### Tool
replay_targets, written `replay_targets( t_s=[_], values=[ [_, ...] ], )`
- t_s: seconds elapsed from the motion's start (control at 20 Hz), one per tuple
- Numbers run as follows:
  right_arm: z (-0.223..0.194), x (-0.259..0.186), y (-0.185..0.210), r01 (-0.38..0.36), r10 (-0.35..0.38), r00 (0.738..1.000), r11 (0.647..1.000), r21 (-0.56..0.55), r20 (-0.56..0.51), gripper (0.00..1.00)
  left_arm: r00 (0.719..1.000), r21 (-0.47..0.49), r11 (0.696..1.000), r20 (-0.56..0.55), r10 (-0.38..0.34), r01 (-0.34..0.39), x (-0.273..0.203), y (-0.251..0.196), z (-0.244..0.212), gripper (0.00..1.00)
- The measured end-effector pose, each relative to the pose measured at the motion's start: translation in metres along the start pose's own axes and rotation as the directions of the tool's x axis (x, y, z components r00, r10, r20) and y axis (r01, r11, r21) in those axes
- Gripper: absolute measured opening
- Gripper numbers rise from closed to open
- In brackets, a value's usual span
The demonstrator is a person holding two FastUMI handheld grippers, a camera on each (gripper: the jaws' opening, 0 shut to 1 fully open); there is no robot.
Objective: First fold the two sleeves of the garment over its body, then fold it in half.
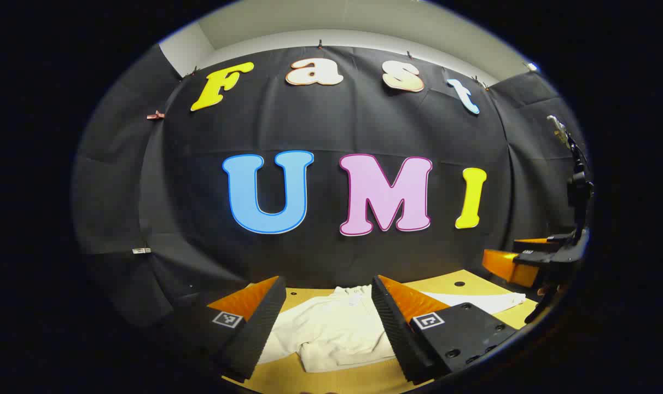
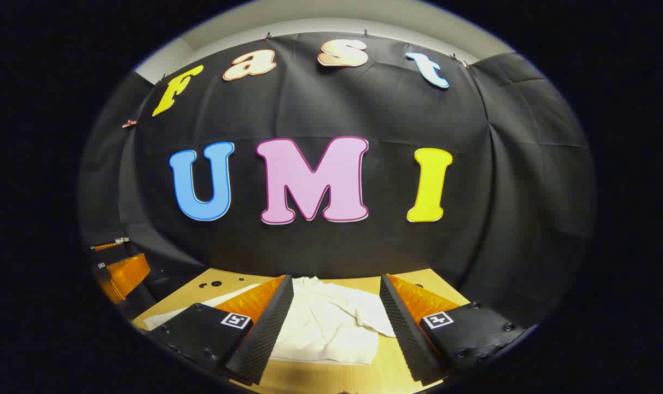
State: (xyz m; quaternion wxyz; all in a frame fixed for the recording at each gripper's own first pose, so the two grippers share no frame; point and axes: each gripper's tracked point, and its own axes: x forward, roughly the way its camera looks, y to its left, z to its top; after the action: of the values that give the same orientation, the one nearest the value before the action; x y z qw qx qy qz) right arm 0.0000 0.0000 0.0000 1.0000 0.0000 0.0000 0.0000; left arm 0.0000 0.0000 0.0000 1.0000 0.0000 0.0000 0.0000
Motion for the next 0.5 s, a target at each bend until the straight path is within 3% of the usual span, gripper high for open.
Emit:
replay_targets(
  t_s=[0.5],
  values=[
    [-0.010,0.010,0.004,-0.028,0.028,0.999,1.000,0.003,-0.033,0.98,0.998,-0.017,1.000,-0.059,0.017,-0.018,0.024,-0.002,-0.019,0.97]
  ],
)
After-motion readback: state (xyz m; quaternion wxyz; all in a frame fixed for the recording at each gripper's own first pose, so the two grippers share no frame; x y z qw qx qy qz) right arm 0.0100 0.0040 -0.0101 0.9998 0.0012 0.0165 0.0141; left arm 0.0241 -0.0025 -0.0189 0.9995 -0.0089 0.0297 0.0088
